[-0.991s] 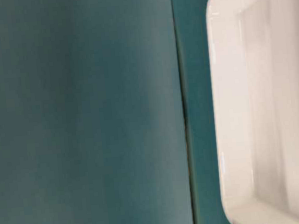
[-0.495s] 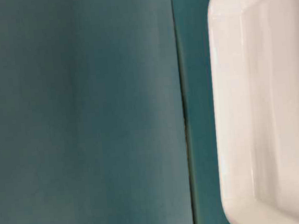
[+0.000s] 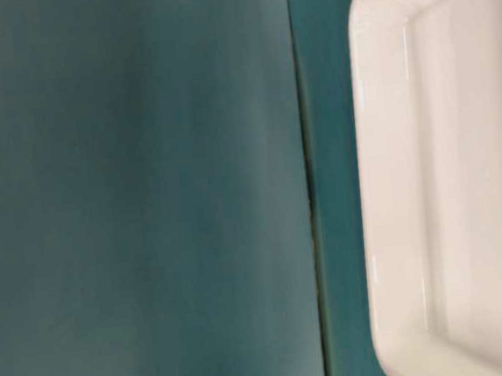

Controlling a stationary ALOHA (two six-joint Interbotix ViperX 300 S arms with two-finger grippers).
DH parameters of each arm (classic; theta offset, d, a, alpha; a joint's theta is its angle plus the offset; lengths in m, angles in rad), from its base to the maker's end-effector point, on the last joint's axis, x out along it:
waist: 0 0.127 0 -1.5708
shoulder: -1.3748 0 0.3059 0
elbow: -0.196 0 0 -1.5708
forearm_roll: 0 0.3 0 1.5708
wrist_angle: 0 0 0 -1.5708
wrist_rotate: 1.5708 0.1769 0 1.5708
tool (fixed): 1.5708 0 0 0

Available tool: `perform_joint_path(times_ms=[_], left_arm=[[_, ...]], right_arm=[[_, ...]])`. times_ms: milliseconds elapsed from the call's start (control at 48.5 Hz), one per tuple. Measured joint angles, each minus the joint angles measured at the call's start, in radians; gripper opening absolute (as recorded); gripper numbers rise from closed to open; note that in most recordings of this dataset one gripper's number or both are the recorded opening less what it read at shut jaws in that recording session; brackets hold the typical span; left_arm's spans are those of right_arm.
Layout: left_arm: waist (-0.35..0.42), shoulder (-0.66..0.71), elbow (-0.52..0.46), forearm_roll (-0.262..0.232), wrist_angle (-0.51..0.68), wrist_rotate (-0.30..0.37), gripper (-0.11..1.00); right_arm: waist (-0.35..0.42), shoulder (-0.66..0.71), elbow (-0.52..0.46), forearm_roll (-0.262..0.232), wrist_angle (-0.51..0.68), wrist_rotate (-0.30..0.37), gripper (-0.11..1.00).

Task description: Lift the white case with both hands.

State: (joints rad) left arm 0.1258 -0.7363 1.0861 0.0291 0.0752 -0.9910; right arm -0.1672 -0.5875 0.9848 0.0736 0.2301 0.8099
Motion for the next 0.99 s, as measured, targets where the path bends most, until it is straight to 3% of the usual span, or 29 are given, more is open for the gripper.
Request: perform_joint_path(times_ms=[310,660,846,991], left_arm=[[-0.006,-0.143,-0.002,0.000,0.094,0.130,0.94],[-0.034,-0.288,-0.008,0.000,0.094,0.528,0.85],[-0.060,-0.360,-0.025,0.000,0.095,0.698,0.84],[-0.077,-0.403,-0.035,0.000,0.101,0.744,0.84]], right_arm=[[0.006,-0.130,-0.003,-0.002,-0.052,-0.221,0.84],[0.072,-0.322,-0.003,-0.017,-0.054,-0.508,0.84],[0.074,-0.423,-0.005,-0.018,-0.015,-0.563,0.84],[0.074,-0.483,-0.008,-0.018,0.044,-0.577,0.84]])
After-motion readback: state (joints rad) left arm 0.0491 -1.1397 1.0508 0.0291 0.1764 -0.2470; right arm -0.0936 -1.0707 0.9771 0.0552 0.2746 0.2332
